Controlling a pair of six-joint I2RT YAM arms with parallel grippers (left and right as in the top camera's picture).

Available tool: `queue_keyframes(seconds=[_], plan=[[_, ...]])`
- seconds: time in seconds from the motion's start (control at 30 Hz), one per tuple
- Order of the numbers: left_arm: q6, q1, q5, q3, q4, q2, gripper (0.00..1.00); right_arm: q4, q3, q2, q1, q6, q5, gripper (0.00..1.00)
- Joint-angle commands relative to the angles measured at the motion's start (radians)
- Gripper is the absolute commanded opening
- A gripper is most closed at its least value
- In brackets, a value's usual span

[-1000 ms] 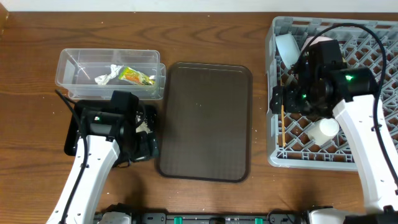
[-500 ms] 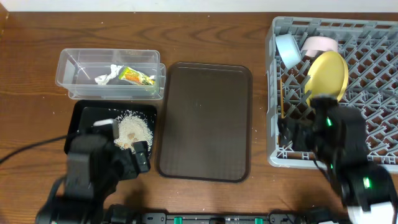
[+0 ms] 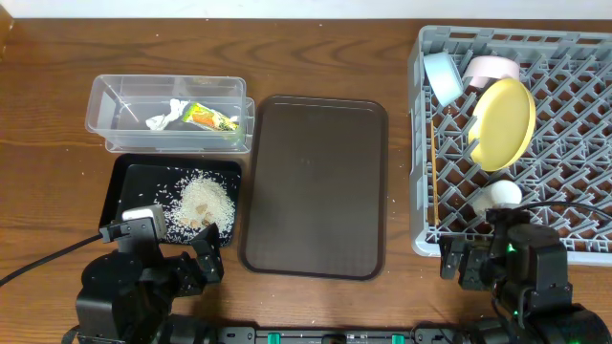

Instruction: Sort waste into correct bins and load items into the dishwasher rack

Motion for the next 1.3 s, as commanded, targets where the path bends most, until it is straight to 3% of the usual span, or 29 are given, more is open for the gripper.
queue_keyframes(seconds=[0.0, 0.33, 0.67, 0.77, 0.93, 1.27], plan=[[0.017, -0.003, -0.015, -0.002, 0.001, -0.002, 1.00, -0.028, -0.004, -0.004, 0.006, 0.013, 0.011, 0.99], [0.017, -0.003, -0.015, -0.002, 0.001, -0.002, 1.00, -0.024, -0.005, -0.010, 0.008, 0.006, 0.031, 0.99], [0.017, -0.003, -0.015, -0.002, 0.001, -0.002, 1.00, 0.092, -0.055, -0.278, 0.003, -0.063, 0.094, 0.99], [0.017, -0.003, -0.015, -0.002, 0.001, -0.002, 1.00, 0.203, -0.124, -0.380, -0.005, -0.143, 0.088, 0.99], [0.017, -0.003, -0.015, -0.002, 0.001, -0.002, 1.00, 0.408, -0.283, -0.537, -0.020, -0.156, 0.081, 0.99], [0.017, -0.003, -0.015, -0.002, 0.001, -0.002, 1.00, 1.087, -0.656, -0.532, -0.027, -0.157, 0.097, 0.99]])
